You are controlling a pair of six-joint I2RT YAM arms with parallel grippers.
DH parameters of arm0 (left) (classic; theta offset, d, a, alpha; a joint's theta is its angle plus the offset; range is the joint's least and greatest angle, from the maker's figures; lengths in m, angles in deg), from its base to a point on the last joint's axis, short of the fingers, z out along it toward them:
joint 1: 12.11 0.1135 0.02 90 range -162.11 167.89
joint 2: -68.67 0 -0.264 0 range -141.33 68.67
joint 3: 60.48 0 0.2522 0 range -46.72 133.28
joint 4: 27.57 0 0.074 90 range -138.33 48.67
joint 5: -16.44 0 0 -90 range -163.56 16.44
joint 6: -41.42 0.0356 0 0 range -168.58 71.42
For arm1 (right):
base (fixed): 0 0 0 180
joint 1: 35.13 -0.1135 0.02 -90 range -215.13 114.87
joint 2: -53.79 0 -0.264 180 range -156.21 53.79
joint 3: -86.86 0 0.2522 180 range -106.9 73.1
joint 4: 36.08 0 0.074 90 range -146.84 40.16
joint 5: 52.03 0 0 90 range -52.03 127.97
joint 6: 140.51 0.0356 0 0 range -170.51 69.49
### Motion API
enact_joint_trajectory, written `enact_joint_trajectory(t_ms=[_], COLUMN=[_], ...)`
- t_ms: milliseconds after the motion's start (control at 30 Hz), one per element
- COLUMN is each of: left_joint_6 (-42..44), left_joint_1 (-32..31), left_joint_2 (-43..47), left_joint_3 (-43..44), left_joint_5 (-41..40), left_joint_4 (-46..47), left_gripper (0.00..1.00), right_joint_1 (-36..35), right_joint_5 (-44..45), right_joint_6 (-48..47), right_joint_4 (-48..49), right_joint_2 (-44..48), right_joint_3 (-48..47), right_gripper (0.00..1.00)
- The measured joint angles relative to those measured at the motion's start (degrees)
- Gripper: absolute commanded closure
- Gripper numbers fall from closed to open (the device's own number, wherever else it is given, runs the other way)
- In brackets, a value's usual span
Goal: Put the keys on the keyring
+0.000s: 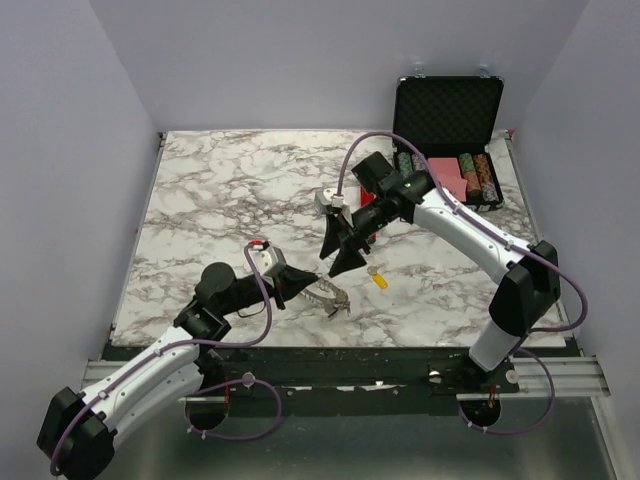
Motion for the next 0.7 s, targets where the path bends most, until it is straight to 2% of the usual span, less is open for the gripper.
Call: enact_joint_trajectory(t_ms=[200,500,700], left_joint_6=[-2.25,-4.2,-4.59], left_joint_1=[0.0,0.0,0.0], left_joint_2=[1.09,1.29,1.31], left_joint_3=[-1.77,-1.86,-1.88], left_joint_5=[-0.02,-0.04,-0.42], left_joint_4=[2.62,4.55,4.63], left_gripper=[1.0,1.0,1.0], right_joint_1=[1.68,1.38,0.61], right_joint_5=[-1.97,-3.54,-4.07], right_joint_6=[5.07,12.02,13.31], right_joint_4=[7.39,16.0,17.4], right_joint_2=[2.97,3.06,3.04], right_joint_3=[6.47,9.92,9.92], right_gripper=[0.41,0.66,0.71])
